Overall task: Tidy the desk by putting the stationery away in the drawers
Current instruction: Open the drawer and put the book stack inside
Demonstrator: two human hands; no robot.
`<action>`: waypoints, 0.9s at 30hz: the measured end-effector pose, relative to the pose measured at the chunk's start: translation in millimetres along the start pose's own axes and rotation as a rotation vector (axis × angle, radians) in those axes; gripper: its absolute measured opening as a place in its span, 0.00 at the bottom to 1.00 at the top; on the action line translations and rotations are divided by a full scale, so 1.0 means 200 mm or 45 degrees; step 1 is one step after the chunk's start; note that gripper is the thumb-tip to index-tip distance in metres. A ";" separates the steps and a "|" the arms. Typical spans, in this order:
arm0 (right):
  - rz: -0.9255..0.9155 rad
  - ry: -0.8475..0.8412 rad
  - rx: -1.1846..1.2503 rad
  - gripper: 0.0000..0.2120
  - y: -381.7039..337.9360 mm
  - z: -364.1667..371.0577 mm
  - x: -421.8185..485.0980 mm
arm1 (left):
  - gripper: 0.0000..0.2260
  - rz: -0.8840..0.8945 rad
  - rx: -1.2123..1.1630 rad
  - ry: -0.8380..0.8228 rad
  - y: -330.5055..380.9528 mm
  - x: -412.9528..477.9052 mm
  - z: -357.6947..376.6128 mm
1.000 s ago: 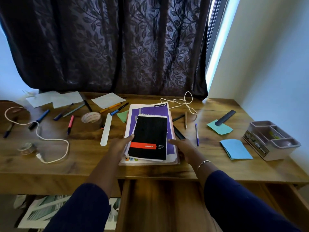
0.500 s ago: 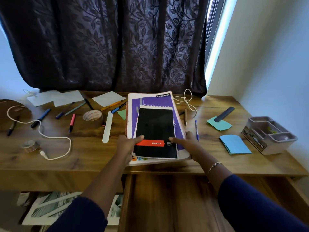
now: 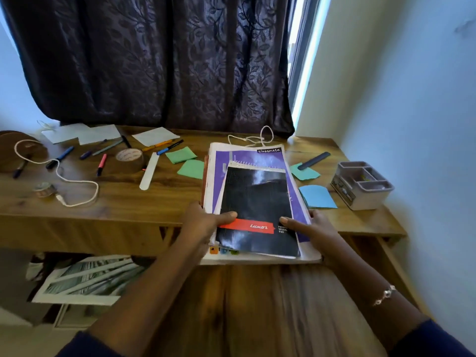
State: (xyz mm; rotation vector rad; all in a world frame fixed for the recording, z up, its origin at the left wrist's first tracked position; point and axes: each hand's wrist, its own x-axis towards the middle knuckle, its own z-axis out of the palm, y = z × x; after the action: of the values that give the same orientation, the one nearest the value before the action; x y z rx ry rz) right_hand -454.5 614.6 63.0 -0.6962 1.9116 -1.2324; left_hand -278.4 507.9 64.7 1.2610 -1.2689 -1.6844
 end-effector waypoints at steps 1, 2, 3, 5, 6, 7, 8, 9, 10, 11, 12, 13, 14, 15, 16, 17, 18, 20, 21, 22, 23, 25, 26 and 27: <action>0.026 -0.015 0.012 0.24 0.03 -0.06 -0.07 | 0.21 -0.015 -0.016 -0.018 -0.03 -0.08 0.04; 0.047 -0.031 0.025 0.23 0.06 -0.13 -0.14 | 0.18 -0.029 -0.037 -0.041 -0.07 -0.15 0.07; 0.054 -0.038 0.027 0.20 0.09 -0.20 -0.20 | 0.15 -0.053 -0.064 -0.063 -0.11 -0.23 0.11; 0.057 -0.028 0.017 0.14 0.16 -0.32 -0.32 | 0.13 -0.121 -0.122 -0.108 -0.20 -0.36 0.16; 0.069 -0.010 0.008 0.14 0.20 -0.37 -0.38 | 0.15 -0.155 -0.127 -0.126 -0.25 -0.42 0.19; 0.090 0.009 -0.015 0.15 0.24 -0.43 -0.44 | 0.18 -0.186 -0.122 -0.134 -0.30 -0.48 0.22; 0.125 0.019 -0.033 0.17 0.30 -0.48 -0.49 | 0.19 -0.209 -0.114 -0.147 -0.35 -0.52 0.25; 0.162 0.021 -0.041 0.19 0.35 -0.52 -0.54 | 0.19 -0.235 -0.102 -0.148 -0.40 -0.55 0.27; 0.202 0.026 -0.028 0.21 0.39 -0.56 -0.59 | 0.20 -0.259 -0.085 -0.151 -0.45 -0.58 0.30; 0.240 0.034 -0.005 0.22 0.44 -0.60 -0.63 | 0.20 -0.290 -0.071 -0.154 -0.50 -0.60 0.33; 0.274 0.045 0.013 0.23 0.48 -0.64 -0.66 | 0.23 -0.323 -0.069 -0.171 -0.55 -0.62 0.36; 0.302 0.039 0.013 0.24 0.52 -0.67 -0.68 | 0.28 -0.360 -0.059 -0.202 -0.59 -0.64 0.39; 0.328 0.019 0.015 0.26 0.54 -0.69 -0.70 | 0.32 -0.386 -0.053 -0.236 -0.62 -0.65 0.41; 0.352 0.005 0.016 0.29 0.56 -0.72 -0.70 | 0.34 -0.416 -0.054 -0.261 -0.66 -0.66 0.44; 0.369 -0.006 0.023 0.31 0.59 -0.74 -0.70 | 0.32 -0.449 -0.048 -0.274 -0.69 -0.66 0.47; 0.383 -0.017 0.027 0.32 0.61 -0.76 -0.69 | 0.28 -0.477 -0.036 -0.280 -0.71 -0.66 0.50; 0.400 -0.021 0.026 0.32 0.64 -0.77 -0.68 | 0.23 -0.502 -0.029 -0.274 -0.73 -0.65 0.52; 0.419 -0.024 0.018 0.25 0.67 -0.78 -0.64 | 0.19 -0.531 -0.013 -0.261 -0.77 -0.61 0.57; 0.421 -0.018 0.015 0.20 0.68 -0.79 -0.62 | 0.18 -0.530 -0.019 -0.272 -0.78 -0.58 0.59; 0.421 -0.010 0.010 0.16 0.69 -0.80 -0.60 | 0.18 -0.530 -0.023 -0.276 -0.79 -0.56 0.61; 0.412 -0.010 0.006 0.13 0.70 -0.80 -0.57 | 0.18 -0.518 -0.020 -0.284 -0.80 -0.53 0.63; 0.386 0.011 -0.021 0.11 0.72 -0.80 -0.50 | 0.21 -0.466 0.036 -0.297 -0.83 -0.45 0.67; 0.372 0.043 -0.064 0.12 0.73 -0.80 -0.46 | 0.26 -0.446 0.061 -0.286 -0.86 -0.40 0.68; 0.360 0.073 -0.134 0.13 0.74 -0.80 -0.42 | 0.33 -0.419 0.084 -0.286 -0.93 -0.33 0.70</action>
State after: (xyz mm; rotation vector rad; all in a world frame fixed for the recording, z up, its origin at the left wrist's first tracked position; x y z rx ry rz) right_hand -544.1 818.8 -7.2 -0.4277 2.0523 -0.9902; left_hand -383.7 666.5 -83.5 1.4114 -1.3079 -2.0808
